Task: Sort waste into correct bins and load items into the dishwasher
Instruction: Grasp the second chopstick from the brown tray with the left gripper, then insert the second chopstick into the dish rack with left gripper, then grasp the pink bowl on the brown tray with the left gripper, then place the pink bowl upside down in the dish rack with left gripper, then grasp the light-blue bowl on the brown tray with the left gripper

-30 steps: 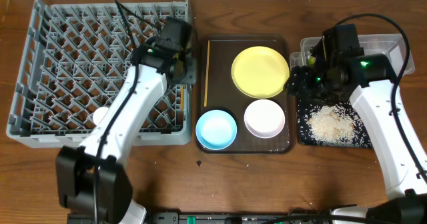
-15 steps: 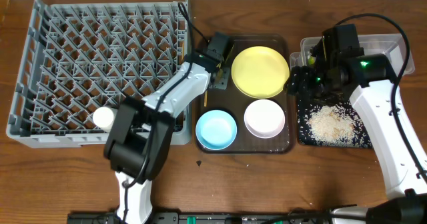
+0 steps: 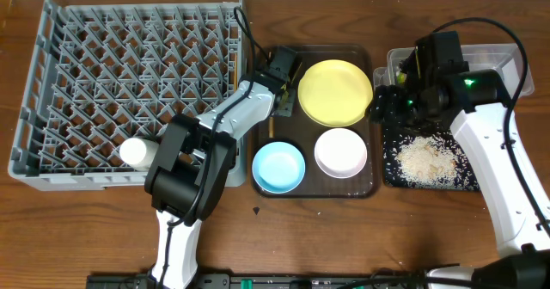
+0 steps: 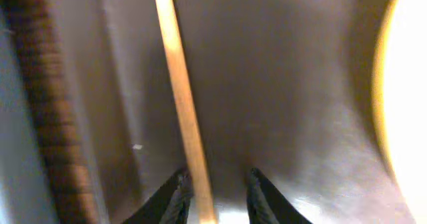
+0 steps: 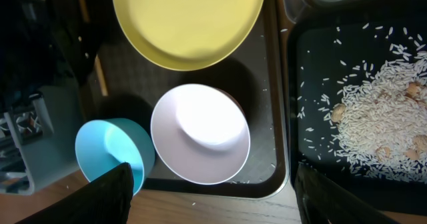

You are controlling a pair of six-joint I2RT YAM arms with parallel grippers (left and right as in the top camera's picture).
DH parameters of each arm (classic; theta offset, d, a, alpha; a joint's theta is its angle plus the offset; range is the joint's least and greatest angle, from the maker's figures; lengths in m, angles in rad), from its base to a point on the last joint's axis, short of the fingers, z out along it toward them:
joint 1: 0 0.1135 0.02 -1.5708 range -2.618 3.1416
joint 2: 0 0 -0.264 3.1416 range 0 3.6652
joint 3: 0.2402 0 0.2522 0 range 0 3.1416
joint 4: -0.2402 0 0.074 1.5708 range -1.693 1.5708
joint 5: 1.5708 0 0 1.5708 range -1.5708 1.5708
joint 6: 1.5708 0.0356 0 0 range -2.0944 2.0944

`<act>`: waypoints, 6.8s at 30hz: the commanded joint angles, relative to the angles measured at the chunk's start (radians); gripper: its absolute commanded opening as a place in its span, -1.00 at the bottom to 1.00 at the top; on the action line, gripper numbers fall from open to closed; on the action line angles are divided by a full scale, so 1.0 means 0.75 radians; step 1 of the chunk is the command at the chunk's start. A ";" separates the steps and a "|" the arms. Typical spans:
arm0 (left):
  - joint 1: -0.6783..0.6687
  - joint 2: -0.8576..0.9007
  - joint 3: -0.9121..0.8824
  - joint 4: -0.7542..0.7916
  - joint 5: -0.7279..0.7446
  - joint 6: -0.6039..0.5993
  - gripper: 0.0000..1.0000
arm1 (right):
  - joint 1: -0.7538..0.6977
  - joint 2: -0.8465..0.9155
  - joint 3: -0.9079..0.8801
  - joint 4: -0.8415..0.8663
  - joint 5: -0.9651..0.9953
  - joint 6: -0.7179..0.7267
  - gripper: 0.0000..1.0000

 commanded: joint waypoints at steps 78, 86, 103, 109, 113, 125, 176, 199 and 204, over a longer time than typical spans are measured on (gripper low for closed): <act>-0.250 -0.040 -0.064 -0.248 0.555 -0.026 -0.17 | -0.361 -0.157 -0.006 -0.050 -0.031 0.023 0.98; -0.250 -0.121 -0.026 -0.266 0.550 -0.052 -0.85 | -0.361 -0.157 -0.006 -0.051 -0.031 0.027 0.99; -0.099 -0.786 -0.025 -0.676 -0.935 -0.035 -0.85 | -0.361 -0.157 -0.006 -0.051 -0.031 0.027 0.99; 0.083 -0.766 -0.098 -0.722 -1.338 -0.063 -0.85 | -0.361 -0.157 -0.006 -0.051 -0.031 0.027 0.99; 0.201 -0.705 -0.139 -0.669 -1.446 -0.097 -0.85 | -0.361 -0.157 -0.006 -0.051 -0.031 0.027 0.99; 0.264 -0.379 -0.148 -0.452 -1.632 -0.071 -0.85 | -0.361 -0.157 -0.006 -0.051 -0.031 0.027 0.99; -0.163 -0.737 -0.227 -0.639 0.184 -0.220 -0.79 | -0.361 -0.157 -0.006 -0.051 -0.031 0.027 0.99; -0.411 -0.446 -0.382 -0.031 0.628 -0.341 -0.84 | -0.361 -0.157 -0.006 -0.051 -0.031 0.027 0.98; -0.365 -0.548 -0.291 -0.229 0.533 -0.340 -0.77 | -0.361 -0.157 -0.006 -0.051 -0.031 0.027 0.98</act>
